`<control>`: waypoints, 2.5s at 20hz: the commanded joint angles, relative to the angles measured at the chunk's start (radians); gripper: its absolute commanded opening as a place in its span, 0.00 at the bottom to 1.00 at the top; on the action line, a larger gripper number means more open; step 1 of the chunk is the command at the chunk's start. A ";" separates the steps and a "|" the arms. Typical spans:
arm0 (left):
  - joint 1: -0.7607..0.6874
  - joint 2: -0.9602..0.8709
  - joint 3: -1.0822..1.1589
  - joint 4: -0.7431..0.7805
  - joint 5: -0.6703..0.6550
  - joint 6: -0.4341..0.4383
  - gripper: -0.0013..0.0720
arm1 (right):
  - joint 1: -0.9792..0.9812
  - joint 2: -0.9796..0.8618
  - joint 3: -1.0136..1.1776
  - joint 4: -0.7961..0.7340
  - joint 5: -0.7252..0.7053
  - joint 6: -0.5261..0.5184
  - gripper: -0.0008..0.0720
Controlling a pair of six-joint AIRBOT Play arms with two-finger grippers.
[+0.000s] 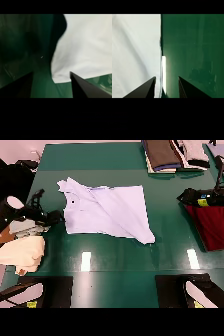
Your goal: Fold the shirts.
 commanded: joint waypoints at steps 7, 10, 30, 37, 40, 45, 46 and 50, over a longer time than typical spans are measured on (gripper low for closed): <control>-0.156 0.000 -0.135 -0.076 0.104 0.024 0.25 | -0.001 0.001 -0.001 -0.009 0.063 -0.007 0.46; -0.151 0.000 -0.089 -0.075 0.093 0.020 0.05 | -0.001 0.002 -0.053 -0.008 0.153 -0.038 0.46; -0.057 0.147 0.208 -0.073 -0.003 0.016 0.05 | 0.237 -0.184 0.000 0.065 0.047 -0.127 0.03; 0.073 0.433 0.715 -0.077 0.003 0.015 0.05 | -0.014 0.135 0.421 0.065 0.039 -0.128 0.03; 0.073 0.460 0.929 -0.108 0.003 0.012 0.05 | -0.115 0.202 0.539 0.066 0.044 -0.127 0.03; 0.073 0.449 1.058 -0.219 -0.019 0.013 0.05 | -0.198 0.158 0.730 0.080 0.156 -0.090 0.03; 0.073 0.428 1.058 -0.223 -0.048 0.011 0.05 | -0.196 0.124 0.752 0.081 0.197 -0.071 0.03; 0.038 0.239 1.045 -0.224 -0.222 -0.021 0.05 | -0.113 -0.050 0.710 0.076 0.331 -0.012 0.03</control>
